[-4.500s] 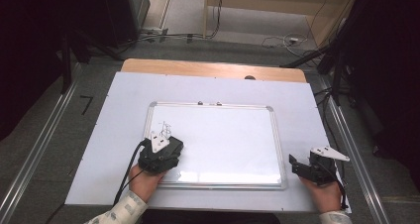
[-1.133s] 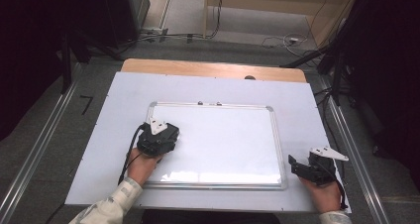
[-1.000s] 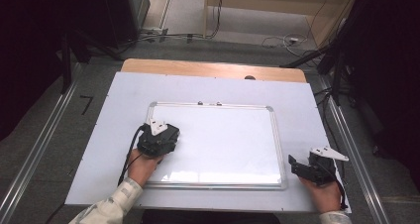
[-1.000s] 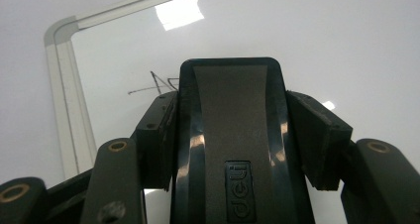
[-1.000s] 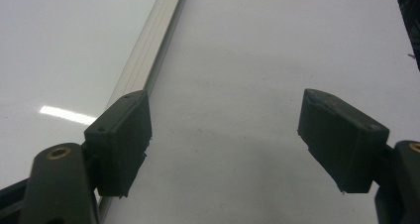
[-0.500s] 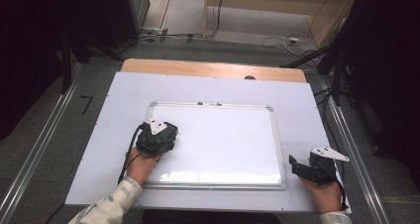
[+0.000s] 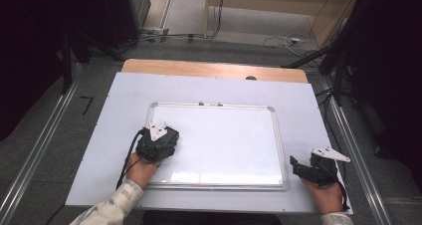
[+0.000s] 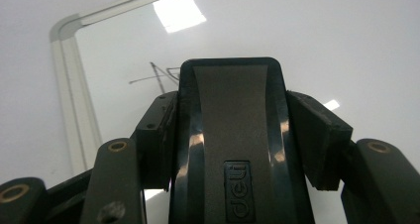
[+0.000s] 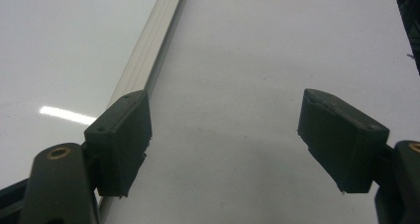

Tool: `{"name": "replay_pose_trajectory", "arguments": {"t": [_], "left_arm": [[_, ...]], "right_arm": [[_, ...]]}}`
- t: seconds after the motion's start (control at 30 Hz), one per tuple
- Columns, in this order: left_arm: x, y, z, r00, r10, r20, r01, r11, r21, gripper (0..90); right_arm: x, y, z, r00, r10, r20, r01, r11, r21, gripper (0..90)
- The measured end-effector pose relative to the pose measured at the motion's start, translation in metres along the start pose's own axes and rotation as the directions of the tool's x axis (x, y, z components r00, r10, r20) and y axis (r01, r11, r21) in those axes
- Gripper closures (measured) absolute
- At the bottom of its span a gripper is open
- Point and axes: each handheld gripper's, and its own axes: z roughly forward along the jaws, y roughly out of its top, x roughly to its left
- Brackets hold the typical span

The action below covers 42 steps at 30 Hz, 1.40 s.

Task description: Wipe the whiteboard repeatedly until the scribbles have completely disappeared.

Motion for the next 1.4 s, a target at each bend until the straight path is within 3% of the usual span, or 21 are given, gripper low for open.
{"name": "replay_pose_trajectory", "arguments": {"t": [0.33, 1.4], "left_arm": [[-0.008, -0.003, -0.005, 0.9999, 0.010, 0.014, -0.010, 1.0000, 0.001, 41.7], [0.027, 0.024, 0.029, 0.9972, -0.045, -0.060, 0.046, 0.9989, 0.010, 41.6]], "right_arm": [[0.000, 0.000, 0.001, 1.0000, 0.002, 0.001, -0.002, 1.000, 0.006, 19.7], [0.000, -0.001, 0.002, 1.0000, 0.001, 0.000, -0.001, 1.000, 0.010, 19.7]]}}
